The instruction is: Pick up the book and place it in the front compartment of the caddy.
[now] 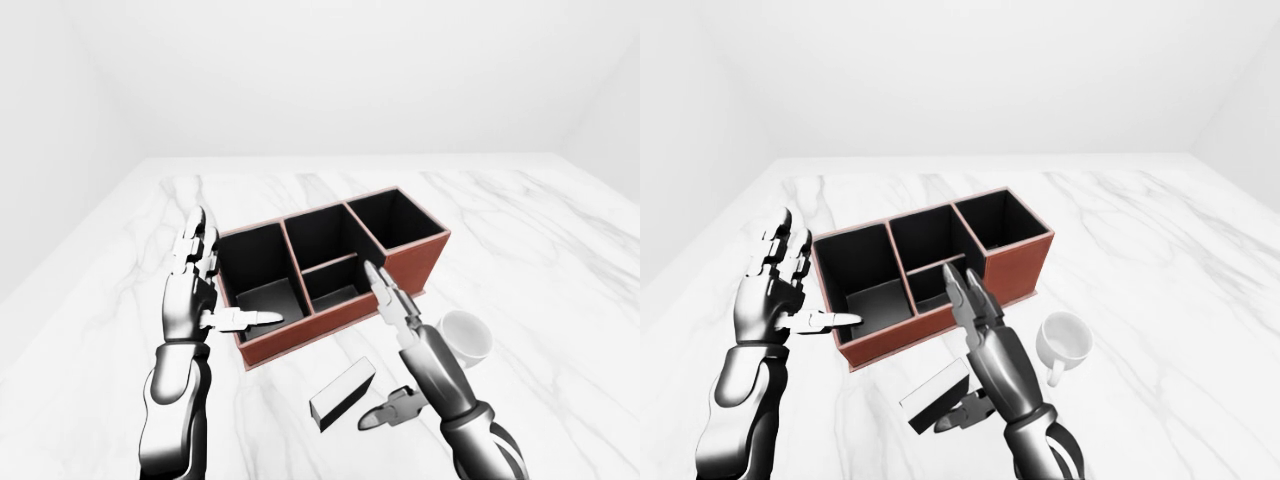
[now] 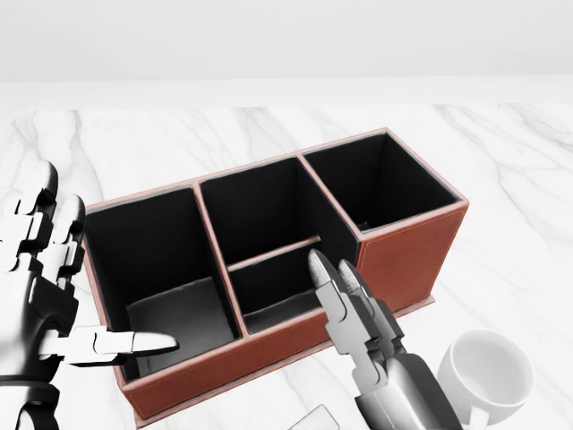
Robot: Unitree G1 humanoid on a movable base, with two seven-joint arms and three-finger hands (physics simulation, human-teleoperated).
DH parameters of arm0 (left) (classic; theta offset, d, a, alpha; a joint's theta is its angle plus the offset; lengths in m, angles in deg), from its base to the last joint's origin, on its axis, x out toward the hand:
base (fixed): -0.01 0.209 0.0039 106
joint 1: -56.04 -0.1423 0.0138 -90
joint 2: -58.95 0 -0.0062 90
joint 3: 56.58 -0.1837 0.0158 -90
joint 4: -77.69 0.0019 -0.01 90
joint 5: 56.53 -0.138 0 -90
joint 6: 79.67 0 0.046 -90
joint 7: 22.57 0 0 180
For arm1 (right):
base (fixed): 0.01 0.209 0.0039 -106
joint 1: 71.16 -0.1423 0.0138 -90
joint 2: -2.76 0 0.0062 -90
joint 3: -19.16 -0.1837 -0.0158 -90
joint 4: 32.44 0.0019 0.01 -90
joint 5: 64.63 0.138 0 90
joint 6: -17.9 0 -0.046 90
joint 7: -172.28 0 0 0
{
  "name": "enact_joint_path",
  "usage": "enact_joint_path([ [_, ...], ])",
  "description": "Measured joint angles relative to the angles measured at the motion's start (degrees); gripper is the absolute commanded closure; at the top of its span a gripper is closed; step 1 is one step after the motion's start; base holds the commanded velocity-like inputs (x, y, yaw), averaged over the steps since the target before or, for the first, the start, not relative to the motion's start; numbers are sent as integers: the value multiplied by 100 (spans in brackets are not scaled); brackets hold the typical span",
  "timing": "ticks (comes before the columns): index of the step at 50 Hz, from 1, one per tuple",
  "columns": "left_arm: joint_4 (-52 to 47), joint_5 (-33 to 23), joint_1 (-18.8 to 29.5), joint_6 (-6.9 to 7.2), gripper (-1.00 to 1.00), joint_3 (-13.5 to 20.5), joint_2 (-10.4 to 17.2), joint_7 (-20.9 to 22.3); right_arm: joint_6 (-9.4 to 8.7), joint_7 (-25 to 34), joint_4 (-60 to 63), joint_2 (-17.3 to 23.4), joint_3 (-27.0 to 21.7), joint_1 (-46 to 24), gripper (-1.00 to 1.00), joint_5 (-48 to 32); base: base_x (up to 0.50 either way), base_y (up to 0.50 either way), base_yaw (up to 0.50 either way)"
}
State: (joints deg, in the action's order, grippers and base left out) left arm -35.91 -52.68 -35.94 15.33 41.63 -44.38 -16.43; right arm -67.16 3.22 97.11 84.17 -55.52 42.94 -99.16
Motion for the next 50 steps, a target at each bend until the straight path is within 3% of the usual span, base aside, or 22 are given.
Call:
enact_joint_path([
  [50, -16, 3, 17, 0, -97, 29, 13, 1, 6, -777, -900, 194, 657, -153, -100, -922, 0, 0, 0],
])
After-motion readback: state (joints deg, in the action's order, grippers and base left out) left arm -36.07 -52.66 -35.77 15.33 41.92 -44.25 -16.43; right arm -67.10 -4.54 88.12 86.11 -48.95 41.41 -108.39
